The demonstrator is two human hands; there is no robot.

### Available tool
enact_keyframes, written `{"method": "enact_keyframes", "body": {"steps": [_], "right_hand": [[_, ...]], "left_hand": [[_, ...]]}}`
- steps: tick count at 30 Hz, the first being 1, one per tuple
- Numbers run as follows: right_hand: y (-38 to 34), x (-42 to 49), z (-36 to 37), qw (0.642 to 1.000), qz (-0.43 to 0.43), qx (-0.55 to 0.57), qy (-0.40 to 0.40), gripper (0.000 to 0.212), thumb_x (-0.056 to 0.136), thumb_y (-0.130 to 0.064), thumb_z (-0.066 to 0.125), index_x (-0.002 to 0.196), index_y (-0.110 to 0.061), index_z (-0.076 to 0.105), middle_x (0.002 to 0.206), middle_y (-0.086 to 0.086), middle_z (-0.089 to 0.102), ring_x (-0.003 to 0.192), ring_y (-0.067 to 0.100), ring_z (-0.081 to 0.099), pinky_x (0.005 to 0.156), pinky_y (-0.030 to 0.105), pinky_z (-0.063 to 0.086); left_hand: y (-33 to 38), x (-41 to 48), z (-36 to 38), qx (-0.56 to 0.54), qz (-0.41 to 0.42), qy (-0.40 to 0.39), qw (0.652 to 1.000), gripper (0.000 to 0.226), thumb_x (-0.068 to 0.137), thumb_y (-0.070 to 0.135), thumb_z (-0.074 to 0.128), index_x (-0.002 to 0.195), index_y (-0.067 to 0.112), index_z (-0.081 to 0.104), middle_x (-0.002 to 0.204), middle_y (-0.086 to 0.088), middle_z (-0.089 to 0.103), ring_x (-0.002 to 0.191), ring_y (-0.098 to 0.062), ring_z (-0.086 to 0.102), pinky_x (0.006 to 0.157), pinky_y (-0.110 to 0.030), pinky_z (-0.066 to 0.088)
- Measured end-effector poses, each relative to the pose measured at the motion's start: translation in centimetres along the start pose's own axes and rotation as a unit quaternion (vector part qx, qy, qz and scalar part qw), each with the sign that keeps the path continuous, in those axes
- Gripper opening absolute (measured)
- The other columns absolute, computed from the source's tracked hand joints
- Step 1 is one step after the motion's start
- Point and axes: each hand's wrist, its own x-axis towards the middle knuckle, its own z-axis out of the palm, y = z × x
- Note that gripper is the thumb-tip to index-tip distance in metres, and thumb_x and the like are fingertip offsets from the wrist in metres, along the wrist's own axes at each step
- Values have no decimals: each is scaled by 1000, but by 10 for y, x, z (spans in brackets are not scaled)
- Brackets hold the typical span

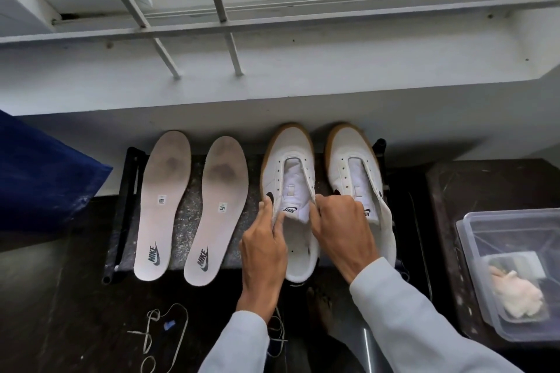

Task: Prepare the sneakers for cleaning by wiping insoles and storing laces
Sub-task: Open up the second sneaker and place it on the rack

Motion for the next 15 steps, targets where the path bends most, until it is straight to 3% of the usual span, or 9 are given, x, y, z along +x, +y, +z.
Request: {"method": "enact_keyframes", "body": {"steps": [4, 8, 13, 15], "right_hand": [[-3, -1, -3, 1000, -14, 3, -9, 31, 97, -32, 47, 71, -16, 44, 74, 11, 62, 70, 34, 58, 58, 34, 32], [-6, -7, -8, 1000, -13, 16, -16, 32, 97, -38, 49, 74, -17, 39, 75, 8, 59, 71, 32, 56, 60, 34, 32], [-6, -24, -11, 999, -24, 43, -6, 19, 95, -24, 51, 80, -17, 41, 75, 7, 57, 69, 33, 58, 57, 38, 41], [-7, -35, -11, 998, -24, 48, -16, 7, 95, -21, 50, 97, -14, 49, 85, 7, 61, 76, 33, 61, 61, 41, 46]], "left_hand": [[0, -3, -4, -3, 2, -19, 1000, 49, 101, 27, 52, 145, 8, 45, 148, -15, 48, 138, -24, 46, 111, -23, 33], [-1, -18, -8, -26, -2, -23, 999, 50, 100, 27, 53, 146, 8, 44, 150, -10, 47, 141, -17, 42, 111, -12, 24], [-1, -50, -9, -53, -21, -2, 998, 54, 100, 30, 53, 149, 12, 40, 151, -2, 46, 140, -9, 41, 108, -7, 24], [-1, -63, -9, -65, -28, 1, 997, 55, 100, 30, 52, 150, 14, 37, 152, 0, 44, 140, -7, 39, 108, -6, 23]]}}
